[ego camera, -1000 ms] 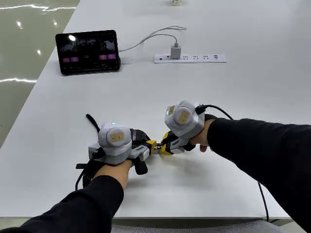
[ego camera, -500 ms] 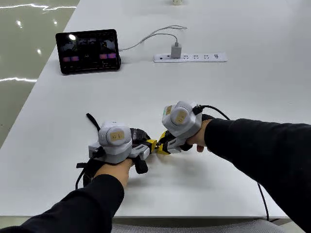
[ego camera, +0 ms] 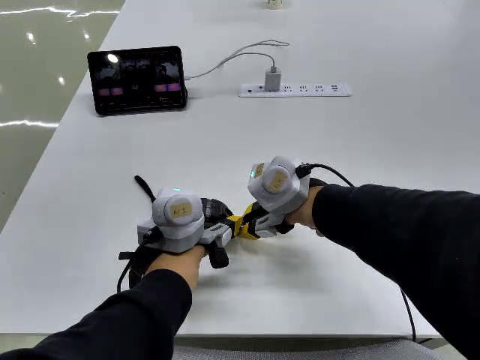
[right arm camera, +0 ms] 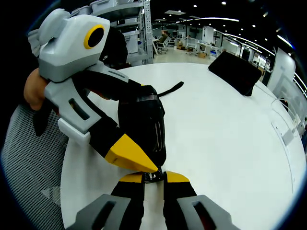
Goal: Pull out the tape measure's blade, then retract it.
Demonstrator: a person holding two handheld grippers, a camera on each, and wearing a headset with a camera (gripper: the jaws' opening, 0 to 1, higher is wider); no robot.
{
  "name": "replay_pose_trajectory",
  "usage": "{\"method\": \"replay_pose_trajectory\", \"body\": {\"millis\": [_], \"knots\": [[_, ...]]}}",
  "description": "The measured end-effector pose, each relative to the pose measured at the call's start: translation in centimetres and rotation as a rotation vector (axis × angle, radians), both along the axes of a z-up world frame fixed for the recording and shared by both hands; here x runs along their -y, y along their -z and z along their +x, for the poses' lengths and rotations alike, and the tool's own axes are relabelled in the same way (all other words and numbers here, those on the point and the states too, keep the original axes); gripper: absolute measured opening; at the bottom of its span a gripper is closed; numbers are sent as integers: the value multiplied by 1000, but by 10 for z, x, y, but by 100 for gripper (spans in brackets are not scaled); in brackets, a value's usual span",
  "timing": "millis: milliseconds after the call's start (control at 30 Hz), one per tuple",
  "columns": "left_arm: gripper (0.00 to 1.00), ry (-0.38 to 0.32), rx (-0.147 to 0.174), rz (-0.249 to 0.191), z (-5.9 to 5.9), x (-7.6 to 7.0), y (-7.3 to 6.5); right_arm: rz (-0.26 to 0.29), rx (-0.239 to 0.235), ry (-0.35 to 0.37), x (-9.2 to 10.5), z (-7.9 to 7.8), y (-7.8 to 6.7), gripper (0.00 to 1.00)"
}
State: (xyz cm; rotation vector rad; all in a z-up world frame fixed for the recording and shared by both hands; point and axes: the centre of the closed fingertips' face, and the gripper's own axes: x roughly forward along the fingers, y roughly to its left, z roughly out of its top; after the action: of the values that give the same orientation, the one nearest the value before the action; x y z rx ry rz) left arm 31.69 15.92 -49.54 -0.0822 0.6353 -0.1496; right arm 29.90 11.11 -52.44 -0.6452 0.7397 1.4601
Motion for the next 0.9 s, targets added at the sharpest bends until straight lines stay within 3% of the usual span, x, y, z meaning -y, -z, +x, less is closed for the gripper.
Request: {"method": "replay_pose_trajectory", "body": {"millis": [167, 633, 800, 900], "knots": [[63, -1, 7, 2, 0, 0, 0, -2, 9, -5, -1, 0, 0, 11], [64, 45, -12, 7, -2, 0, 0, 14, 48, 21, -3, -1, -1, 13], [64, 83, -10, -15, -1, -1, -3, 31, 54, 50, -1, 0, -3, 15], [70, 99, -11, -39, -1, 0, -5, 42, 52, 64, -1, 0, -7, 17]]}}
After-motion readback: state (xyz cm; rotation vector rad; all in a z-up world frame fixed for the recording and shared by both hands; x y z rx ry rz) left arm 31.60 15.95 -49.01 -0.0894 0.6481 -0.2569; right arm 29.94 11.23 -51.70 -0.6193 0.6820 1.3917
